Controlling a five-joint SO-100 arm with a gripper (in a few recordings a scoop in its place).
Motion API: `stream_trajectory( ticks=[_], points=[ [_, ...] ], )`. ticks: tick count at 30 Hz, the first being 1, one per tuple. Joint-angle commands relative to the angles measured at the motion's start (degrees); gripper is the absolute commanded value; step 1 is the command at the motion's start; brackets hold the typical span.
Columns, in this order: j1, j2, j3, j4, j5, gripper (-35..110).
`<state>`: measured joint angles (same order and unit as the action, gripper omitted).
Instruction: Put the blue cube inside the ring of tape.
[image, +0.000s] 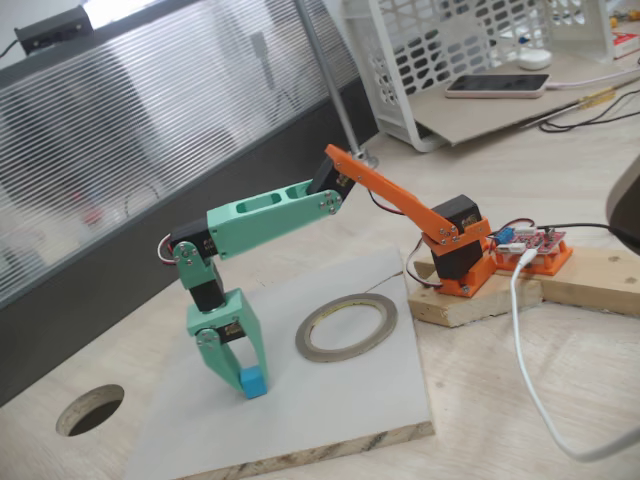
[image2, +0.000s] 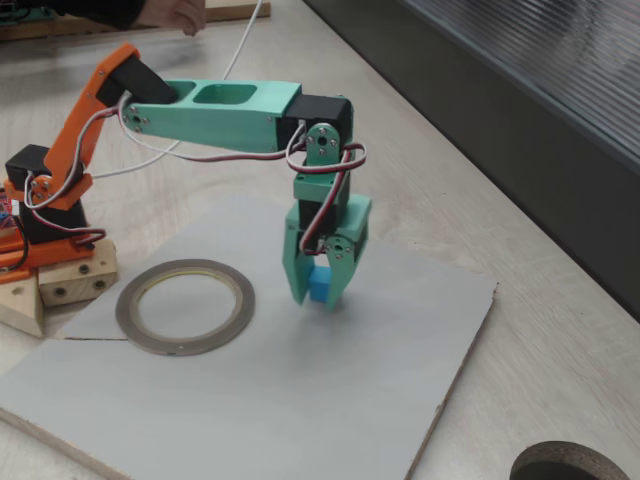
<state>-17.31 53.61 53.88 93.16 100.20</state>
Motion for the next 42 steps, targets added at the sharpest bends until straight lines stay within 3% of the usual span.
stream_trajectory(
  ticks=[1,13,27,35,42],
  points=[
    [-0.3,8.9,6.8,-0.3,0.4,7],
    [0.7,24.6,17.5,-4.6,0.3,7],
    [24.9,24.6,17.6,-11.9,0.3,7],
    [25.3,26.3,26.3,-12.0,0.3,7],
    [25.0,42.5,38.8,-11.9,0.3,7]
  ],
)
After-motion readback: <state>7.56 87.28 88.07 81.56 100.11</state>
